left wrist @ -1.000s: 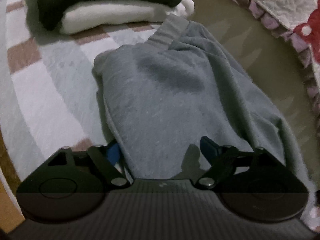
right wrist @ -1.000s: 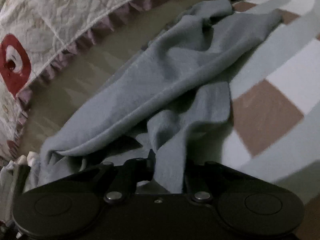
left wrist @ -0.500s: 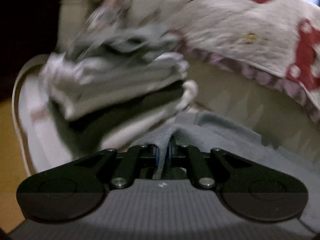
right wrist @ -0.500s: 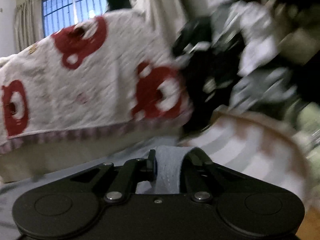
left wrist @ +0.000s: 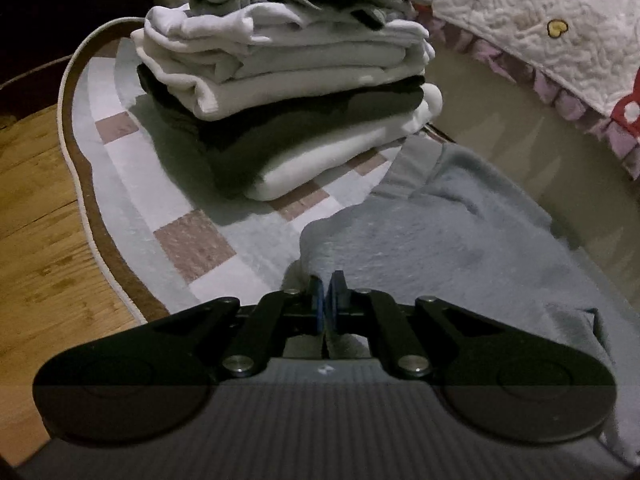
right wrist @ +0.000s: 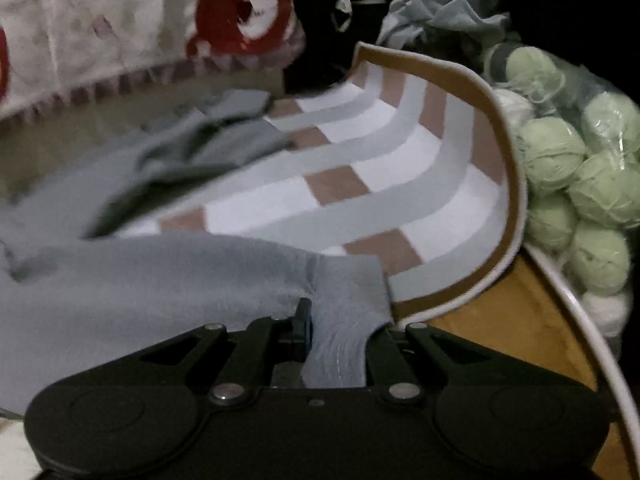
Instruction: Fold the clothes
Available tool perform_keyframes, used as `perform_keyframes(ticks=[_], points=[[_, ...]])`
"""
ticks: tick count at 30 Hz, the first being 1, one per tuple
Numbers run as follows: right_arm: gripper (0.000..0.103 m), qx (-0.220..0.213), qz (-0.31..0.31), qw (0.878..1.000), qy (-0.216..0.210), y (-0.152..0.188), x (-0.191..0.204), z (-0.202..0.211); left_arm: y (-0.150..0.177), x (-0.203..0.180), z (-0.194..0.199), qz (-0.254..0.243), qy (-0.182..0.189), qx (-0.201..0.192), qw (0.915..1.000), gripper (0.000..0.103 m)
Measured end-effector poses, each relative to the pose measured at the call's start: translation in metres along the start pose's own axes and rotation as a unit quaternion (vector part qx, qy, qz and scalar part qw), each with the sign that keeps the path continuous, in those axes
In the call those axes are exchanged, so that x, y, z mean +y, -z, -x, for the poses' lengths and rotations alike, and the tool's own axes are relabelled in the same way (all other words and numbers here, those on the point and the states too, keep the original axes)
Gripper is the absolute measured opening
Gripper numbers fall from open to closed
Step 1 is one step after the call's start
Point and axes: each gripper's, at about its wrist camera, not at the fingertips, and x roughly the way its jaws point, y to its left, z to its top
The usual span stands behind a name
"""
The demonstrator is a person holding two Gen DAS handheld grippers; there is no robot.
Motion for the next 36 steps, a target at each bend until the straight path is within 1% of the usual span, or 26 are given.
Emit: perform_keyframes(ticks=[1, 3, 6, 8, 9, 11, 12, 14, 15, 16, 17, 18, 19, 20, 21, 22, 23, 24, 25, 26, 27, 28, 30, 32, 35, 36], points=[[0.005, -0.001, -0.007, 1.0, -0.013, -0.005, -0.003, 0.008, -0.003, 0.005, 0.0, 0.012, 0.004, -0.003, 0.9999, 0.004], [0.005, -0.011, -0.018, 1.0, -0.017, -0.013, -0.008, 0.024, -0.01, 0.015, 0.005, 0.032, 0.017, -0.012, 0.9993, 0.003], [0.004, -0.052, -0.049, 0.997, -0.031, -0.027, -0.01, 0.06, -0.023, 0.021, 0.025, 0.025, 0.053, -0.041, 0.9975, 0.003], [0.004, -0.074, -0.044, 0.993, -0.078, -0.038, -0.01, 0.086, -0.029, 0.024, 0.038, 0.016, 0.053, -0.06, 0.9966, 0.003], [0.004, -0.068, -0.043, 0.993, -0.092, -0.041, -0.011, 0.094, -0.029, 0.027, 0.042, 0.01, 0.041, -0.066, 0.9969, 0.003], [0.004, -0.029, -0.035, 0.996, -0.081, -0.036, -0.012, 0.096, -0.028, 0.036, 0.04, 0.005, 0.003, -0.067, 0.9977, 0.003], [0.004, -0.005, -0.029, 0.997, -0.075, -0.032, -0.013, 0.095, -0.026, 0.041, 0.033, 0.001, -0.02, -0.056, 0.9982, 0.003], [0.005, 0.093, -0.002, 0.994, -0.057, -0.01, -0.012, 0.069, -0.022, 0.044, 0.016, -0.008, -0.054, -0.023, 0.9982, 0.004], [0.007, 0.144, 0.008, 0.988, -0.049, 0.004, -0.011, 0.054, -0.021, 0.043, 0.007, -0.019, -0.071, -0.004, 0.9973, 0.008], [0.011, 0.191, 0.018, 0.98, -0.048, 0.018, -0.01, 0.037, -0.02, 0.041, 0.002, -0.029, -0.086, 0.003, 0.9959, 0.012], [0.014, 0.214, 0.037, 0.975, -0.047, 0.029, -0.006, 0.026, -0.019, 0.038, 0.003, -0.039, -0.099, -0.004, 0.9943, 0.018], [0.015, 0.232, 0.054, 0.97, -0.045, 0.039, -0.001, 0.016, -0.019, 0.032, 0.008, -0.052, -0.113, -0.018, 0.9921, 0.019], [0.02, 0.232, 0.061, 0.97, -0.043, 0.041, 0.001, 0.012, -0.02, 0.025, 0.015, -0.067, -0.124, -0.038, 0.9893, 0.02], [0.027, 0.231, 0.064, 0.97, -0.042, 0.043, 0.003, 0.009, -0.02, 0.016, 0.024, -0.077, -0.116, -0.054, 0.9888, 0.028], [0.029, 0.222, 0.05, 0.972, -0.056, 0.038, 0.001, 0.013, -0.021, 0.006, 0.034, -0.084, -0.093, -0.067, 0.9899, 0.036], [0.036, 0.212, 0.036, 0.974, -0.069, 0.032, -0.002, 0.016, -0.021, -0.003, 0.044, -0.091, -0.07, -0.08, 0.9902, 0.039], [0.04, 0.199, 0.028, 0.977, -0.079, 0.026, -0.005, 0.023, -0.02, -0.014, 0.051, -0.097, -0.037, -0.082, 0.9912, 0.042], [0.041, 0.185, 0.02, 0.979, -0.088, 0.019, -0.009, 0.029, -0.016, -0.029, 0.051, -0.104, 0.009, -0.067, 0.9922, 0.042], [0.043, 0.17, 0.02, 0.981, -0.094, 0.01, -0.012, 0.036, -0.008, -0.046, 0.046, -0.114, 0.057, -0.041, 0.9909, 0.042], [0.049, 0.151, 0.02, 0.984, -0.097, 0.0, -0.016, 0.041, 0.005, -0.066, 0.039, -0.125, 0.099, -0.011, 0.9872, 0.042], [0.051, 0.135, 0.015, 0.986, -0.097, -0.008, -0.021, 0.045, 0.019, -0.085, 0.031, -0.135, 0.135, 0.019, 0.9814, 0.042], [0.054, 0.12, 0.009, 0.988, -0.098, -0.017, -0.026, 0.047, 0.037, -0.107, 0.023, -0.153, 0.167, 0.05, 0.9727, 0.042], [0.06, 0.1, -0.022, 0.989, -0.108, -0.03, -0.043, 0.044, 0.08, -0.155, 0.008, -0.207, 0.216, 0.112, 0.9476, 0.042], [0.06, 0.09, -0.056, 0.988, -0.114, -0.037, -0.064, 0.025, 0.13, -0.202, -0.002, -0.276, 0.247, 0.157, 0.9156, 0.042], [0.06, 0.124, -0.093, 0.982, -0.109, -0.028, -0.082, -0.027, 0.19, -0.254, -0.006, -0.352, 0.274, 0.183, 0.876, 0.042], [0.06, 0.135, -0.106, 0.979, -0.106, -0.024, -0.088, -0.044, 0.205, -0.267, -0.007, -0.366, 0.283, 0.19, 0.8659, 0.042]])
